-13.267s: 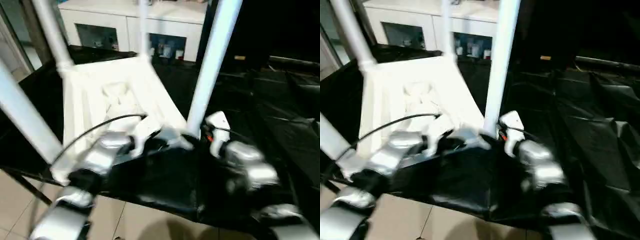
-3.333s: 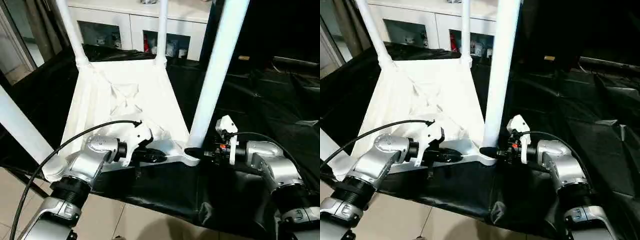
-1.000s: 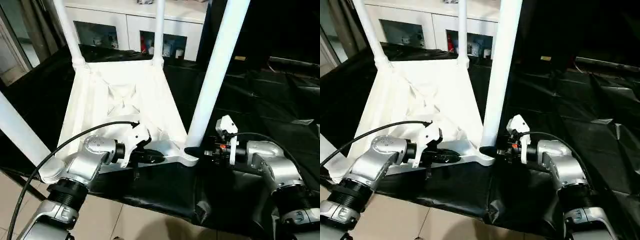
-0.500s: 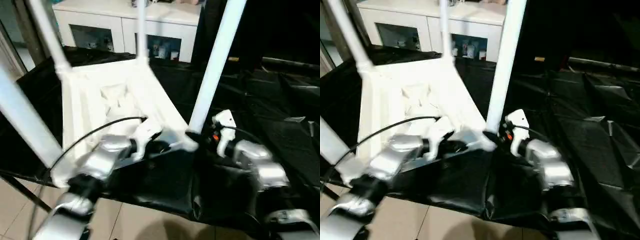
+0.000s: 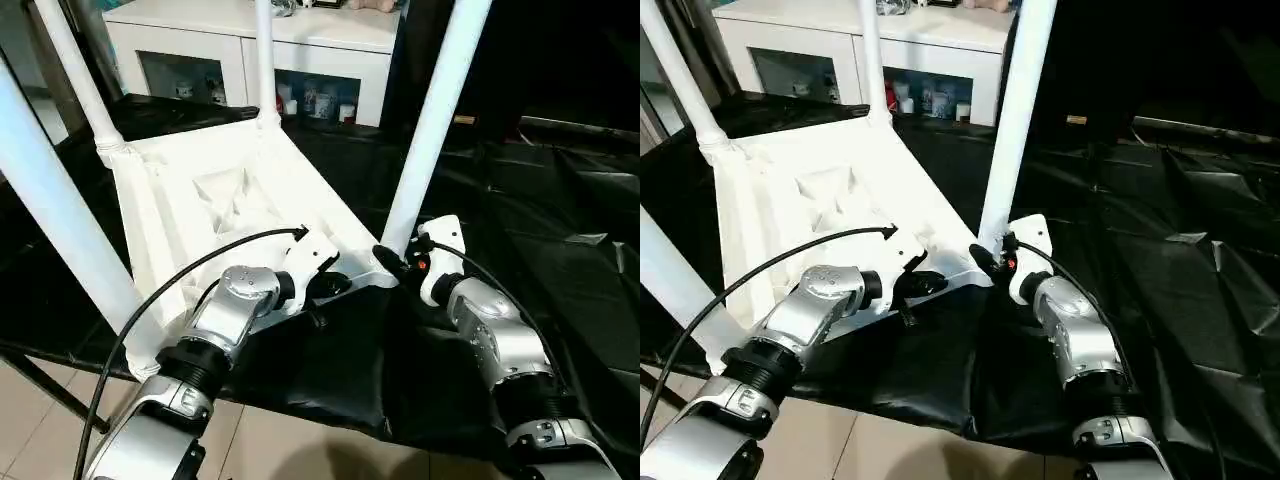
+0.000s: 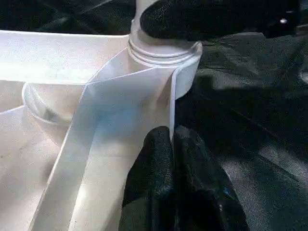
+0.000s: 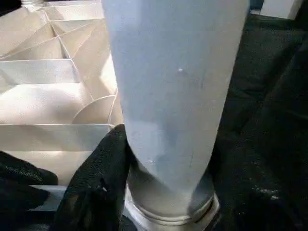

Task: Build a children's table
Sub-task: Rotate leg to tighten

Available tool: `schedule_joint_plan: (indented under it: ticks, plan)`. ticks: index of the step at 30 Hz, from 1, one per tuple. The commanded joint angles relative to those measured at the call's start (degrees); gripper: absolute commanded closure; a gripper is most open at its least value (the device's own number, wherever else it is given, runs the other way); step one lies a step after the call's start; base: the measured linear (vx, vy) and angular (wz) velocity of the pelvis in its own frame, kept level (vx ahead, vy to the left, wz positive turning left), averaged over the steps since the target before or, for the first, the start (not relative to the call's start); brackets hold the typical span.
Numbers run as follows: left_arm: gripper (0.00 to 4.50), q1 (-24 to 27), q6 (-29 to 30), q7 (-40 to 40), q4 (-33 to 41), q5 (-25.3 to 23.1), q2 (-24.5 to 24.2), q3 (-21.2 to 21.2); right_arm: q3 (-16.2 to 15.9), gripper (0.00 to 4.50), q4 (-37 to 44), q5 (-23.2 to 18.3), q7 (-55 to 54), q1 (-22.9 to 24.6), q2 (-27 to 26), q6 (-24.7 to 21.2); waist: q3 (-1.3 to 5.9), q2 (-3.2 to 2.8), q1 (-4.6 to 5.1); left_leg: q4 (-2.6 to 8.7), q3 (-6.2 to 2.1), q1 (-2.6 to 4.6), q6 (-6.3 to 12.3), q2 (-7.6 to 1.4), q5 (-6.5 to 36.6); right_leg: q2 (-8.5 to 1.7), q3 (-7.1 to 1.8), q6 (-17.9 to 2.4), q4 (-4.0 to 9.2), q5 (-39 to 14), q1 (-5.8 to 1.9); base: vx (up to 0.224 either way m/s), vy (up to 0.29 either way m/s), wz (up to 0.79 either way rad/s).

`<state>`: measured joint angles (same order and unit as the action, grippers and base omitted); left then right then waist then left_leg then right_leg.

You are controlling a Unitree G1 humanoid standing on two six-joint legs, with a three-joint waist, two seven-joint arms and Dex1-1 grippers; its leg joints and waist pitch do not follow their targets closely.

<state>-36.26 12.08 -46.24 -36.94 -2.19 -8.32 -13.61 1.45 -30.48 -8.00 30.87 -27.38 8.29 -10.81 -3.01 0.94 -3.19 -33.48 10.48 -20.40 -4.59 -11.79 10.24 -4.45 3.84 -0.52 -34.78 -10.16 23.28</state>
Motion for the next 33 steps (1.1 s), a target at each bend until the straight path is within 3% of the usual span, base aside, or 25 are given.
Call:
schedule_joint_plan:
  ticks: [1,8,14,16,19,20,24,26,33]
  plan:
    - [4.50,-0.87,-3.71,-1.61,1.15,2.15,0.09,1.07,-3.65,1.54,-0.19,-1.53,6.41,1.50,-0.46,-2.69,3.29,0.44,-0.32,4.12,-0.56,0.10,1.99,-1.02,15.77,-3.47,-2.31,-7.92,5.73,-23.00,-2.46,0.000,0.000,0.00]
    - [4.50,1.46,-4.31,-9.61,4.21,4.28,-4.44,1.22,-5.58,0.90,1.01,-1.89,18.34,0.62,6.43,-2.96,3.40,0.48,-0.54,4.09,-0.53,-0.02,2.29,-1.27,13.82,-3.49,-2.38,-9.94,5.03,-18.37,-2.82,0.000,0.000,0.00]
    - [4.50,4.23,-2.43,-17.72,9.17,7.94,-7.32,0.92,-5.51,0.90,2.26,-4.12,26.26,0.47,10.15,-3.97,3.68,0.49,-0.67,3.79,-0.36,-0.09,3.29,-1.43,11.64,-3.57,-2.50,-12.29,4.24,-13.30,-2.99,0.000,0.000,0.00]
    - [4.50,4.81,-1.70,-18.93,10.20,8.39,-7.91,0.69,-5.52,1.17,2.23,-4.32,27.52,0.41,10.76,-3.97,3.71,0.54,-0.69,3.68,-0.22,-0.18,3.67,-1.41,10.37,-3.41,-2.50,-13.14,3.96,-10.98,-3.01,0.000,0.000,0.00]
    - [4.50,5.20,-1.46,-19.24,10.67,8.52,-8.18,0.67,-5.43,1.17,1.97,-4.41,28.29,0.31,11.15,-3.82,3.91,0.52,-1.08,3.37,-0.09,-0.29,4.31,-1.42,7.87,-3.40,-2.54,-14.03,3.48,-7.28,-3.00,0.000,0.000,0.00]
    - [4.50,5.45,-1.26,-19.37,10.99,8.65,-8.34,0.66,-5.42,1.52,1.85,-4.62,28.83,0.26,11.33,-3.93,3.85,0.52,-1.12,3.37,-0.07,-0.34,4.41,-1.39,7.86,-3.39,-2.53,-14.04,3.48,-7.32,-2.98,0.000,0.000,0.00]
    - [4.50,6.05,-0.58,-20.02,11.83,8.80,-8.78,0.73,-5.69,1.60,1.89,-5.23,30.48,0.25,11.59,-4.21,3.75,0.48,-1.58,3.41,-0.03,-0.24,4.03,-1.44,8.80,-3.45,-2.53,-13.41,3.66,-9.62,-2.96,0.000,0.000,0.00]
    - [4.50,6.17,-0.26,-20.21,12.09,8.84,-8.90,0.76,-5.76,1.95,2.01,-5.37,30.93,0.33,11.61,-4.35,3.75,0.48,-1.71,3.40,0.00,-0.24,3.92,-1.43,8.80,-3.43,-2.55,-13.17,3.70,-9.94,-2.92,0.000,0.000,0.00]
    - [4.50,6.51,0.79,-20.80,12.85,8.84,-9.24,0.76,-6.00,2.08,2.47,-5.49,31.82,0.92,11.58,-5.01,3.87,0.44,-1.86,3.34,-0.03,-0.21,3.59,-1.38,8.62,-3.36,-2.50,-13.01,3.58,-9.50,-2.94,0.000,0.000,0.00]
